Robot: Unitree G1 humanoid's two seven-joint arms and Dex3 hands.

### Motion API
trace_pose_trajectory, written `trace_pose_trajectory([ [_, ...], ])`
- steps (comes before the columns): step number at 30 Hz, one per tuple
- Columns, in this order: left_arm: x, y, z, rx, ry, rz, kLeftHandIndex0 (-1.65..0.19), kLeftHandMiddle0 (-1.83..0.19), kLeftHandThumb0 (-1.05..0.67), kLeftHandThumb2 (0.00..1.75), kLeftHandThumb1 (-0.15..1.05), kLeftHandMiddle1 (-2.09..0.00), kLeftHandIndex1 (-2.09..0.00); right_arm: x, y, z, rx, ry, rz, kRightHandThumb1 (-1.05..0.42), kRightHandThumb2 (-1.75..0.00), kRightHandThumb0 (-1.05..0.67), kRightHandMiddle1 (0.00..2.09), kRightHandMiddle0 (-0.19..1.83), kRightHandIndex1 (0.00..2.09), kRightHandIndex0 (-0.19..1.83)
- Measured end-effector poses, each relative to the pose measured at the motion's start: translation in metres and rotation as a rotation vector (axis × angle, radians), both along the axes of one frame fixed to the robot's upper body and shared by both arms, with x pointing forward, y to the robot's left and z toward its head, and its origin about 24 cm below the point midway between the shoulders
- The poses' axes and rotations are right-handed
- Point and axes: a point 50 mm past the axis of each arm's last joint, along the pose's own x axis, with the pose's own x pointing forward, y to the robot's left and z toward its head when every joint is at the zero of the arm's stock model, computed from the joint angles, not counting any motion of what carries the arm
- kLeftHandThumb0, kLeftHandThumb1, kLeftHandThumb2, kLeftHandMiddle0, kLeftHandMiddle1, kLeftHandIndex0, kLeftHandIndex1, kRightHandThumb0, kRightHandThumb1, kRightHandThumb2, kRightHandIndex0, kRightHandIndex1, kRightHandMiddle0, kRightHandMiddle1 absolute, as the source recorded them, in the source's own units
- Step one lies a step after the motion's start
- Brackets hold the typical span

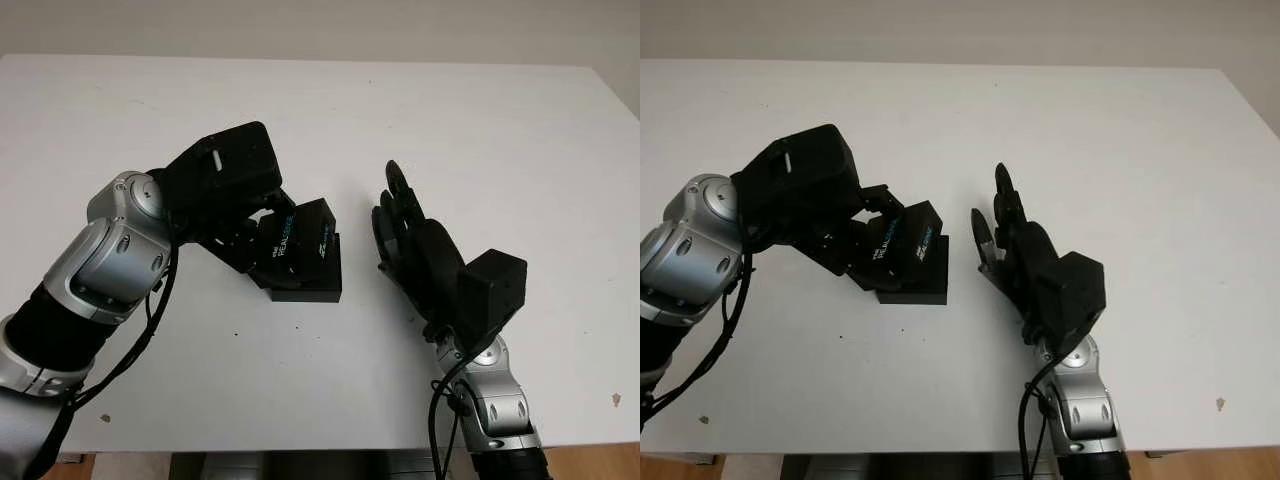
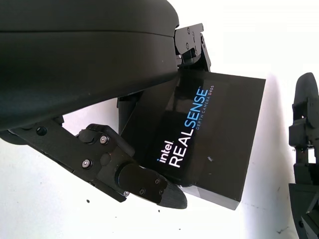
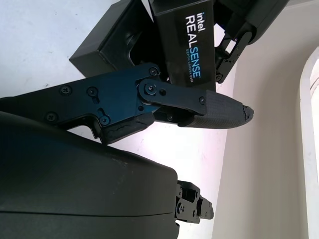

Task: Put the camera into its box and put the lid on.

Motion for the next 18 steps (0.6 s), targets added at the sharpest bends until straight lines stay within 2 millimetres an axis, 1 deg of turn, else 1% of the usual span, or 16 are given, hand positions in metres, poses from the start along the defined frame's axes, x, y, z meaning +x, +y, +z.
trace_pose_trajectory([
  [2,0.000,-0.004,-0.001,0.022,0.004,-0.008,0.01,-0.20,-0.33,0.34,1.05,-1.64,-1.56,0.000,0.001,0.000,0.001,0.000,0.002,-1.05,-0.58,-0.77,0.05,-0.13,0.05,-0.16],
  [3,0.000,-0.006,-0.002,0.039,0.008,-0.018,0.05,-0.15,-0.39,0.37,1.05,-1.53,-1.55,0.000,0.001,0.000,0.002,0.000,0.002,-1.05,-0.58,-0.77,0.05,-0.13,0.05,-0.16],
  [4,0.000,-0.009,-0.003,0.055,0.017,-0.034,0.08,-0.08,-0.44,0.41,1.05,-1.80,-1.85,0.000,0.001,0.000,0.002,0.001,0.002,-1.05,-0.58,-0.77,0.05,-0.13,0.05,-0.16],
  [5,-0.001,-0.012,-0.003,0.065,0.022,-0.042,0.10,-0.08,-0.46,0.43,1.05,-1.94,-1.97,0.000,0.001,0.000,0.000,0.001,0.002,-1.05,-0.58,-0.77,0.05,-0.13,0.05,-0.16],
  [6,-0.001,-0.013,-0.002,0.069,0.025,-0.047,0.11,-0.17,-0.48,0.44,1.05,-2.02,-2.03,0.000,0.001,0.000,-0.001,0.001,0.001,-1.05,-0.58,-0.76,0.05,-0.13,0.05,-0.16],
  [7,-0.001,-0.015,-0.002,0.070,0.030,-0.048,0.16,-0.08,-0.50,0.45,1.05,-2.06,-1.94,0.000,0.001,0.000,-0.001,0.001,0.000,-1.05,-0.58,-0.75,0.05,-0.13,0.05,-0.16],
  [8,-0.001,-0.016,-0.001,0.065,0.035,-0.047,0.17,-0.05,-0.51,0.46,1.05,-2.08,-1.89,0.000,0.001,-0.001,-0.001,0.001,0.000,-1.05,-0.58,-0.75,0.05,-0.13,0.05,-0.16],
  [9,-0.001,-0.017,-0.001,0.061,0.042,-0.044,0.18,0.01,-0.52,0.47,1.05,-2.03,-1.82,-0.001,0.001,0.000,0.000,-0.001,0.000,-1.05,-0.58,-0.75,0.05,-0.13,0.05,-0.16],
  [10,-0.001,-0.018,-0.001,0.060,0.046,-0.041,0.19,0.07,-0.54,0.47,1.05,-1.89,-1.66,-0.001,0.001,0.000,0.000,-0.004,0.000,-1.05,-0.58,-0.74,0.06,-0.12,0.06,-0.16],
  [11,-0.001,-0.019,-0.001,0.058,0.048,-0.038,0.19,0.07,-0.55,0.47,1.05,-1.86,-1.62,-0.001,0.001,0.000,0.001,-0.006,-0.001,-1.05,-0.58,-0.74,0.06,-0.12,0.06,-0.16],
  [13,-0.002,-0.021,-0.001,0.058,0.047,-0.030,0.19,0.08,-0.56,0.47,1.05,-1.88,-1.60,-0.001,0.001,0.000,0.003,-0.007,-0.004,-1.05,-0.58,-0.74,0.06,-0.12,0.06,-0.16],
  [14,-0.003,-0.022,-0.002,0.061,0.045,-0.030,0.19,0.15,-0.57,0.47,1.05,-1.81,-1.22,-0.001,0.001,0.000,0.003,-0.008,-0.004,-1.05,-0.58,-0.74,0.06,-0.12,0.06,-0.15],
  [15,-0.003,-0.023,-0.002,0.062,0.045,-0.032,0.19,0.17,-0.58,0.47,1.05,-1.82,-0.98,-0.001,0.001,0.000,0.004,-0.010,-0.004,-1.05,-0.59,-0.74,0.06,-0.12,0.06,-0.15],
  [16,-0.005,-0.025,-0.002,0.064,0.048,-0.036,0.19,0.18,-0.59,0.46,1.05,-1.41,-0.56,-0.001,0.001,0.000,0.003,-0.011,-0.005,-1.05,-0.58,-0.75,0.06,-0.12,0.06,-0.15],
  [17,-0.007,-0.027,-0.003,0.069,0.053,-0.042,0.19,0.19,-0.59,0.46,1.05,-1.11,-0.32,-0.001,0.001,0.000,0.003,-0.012,-0.005,-1.05,-0.59,-0.75,0.06,-0.12,0.06,-0.15],
  [18,-0.008,-0.028,-0.003,0.072,0.059,-0.042,0.19,0.19,-0.59,0.46,1.05,-0.94,-0.20,-0.001,0.001,0.000,0.001,-0.012,-0.006,-1.05,-0.59,-0.74,0.06,-0.12,0.06,-0.15],
])
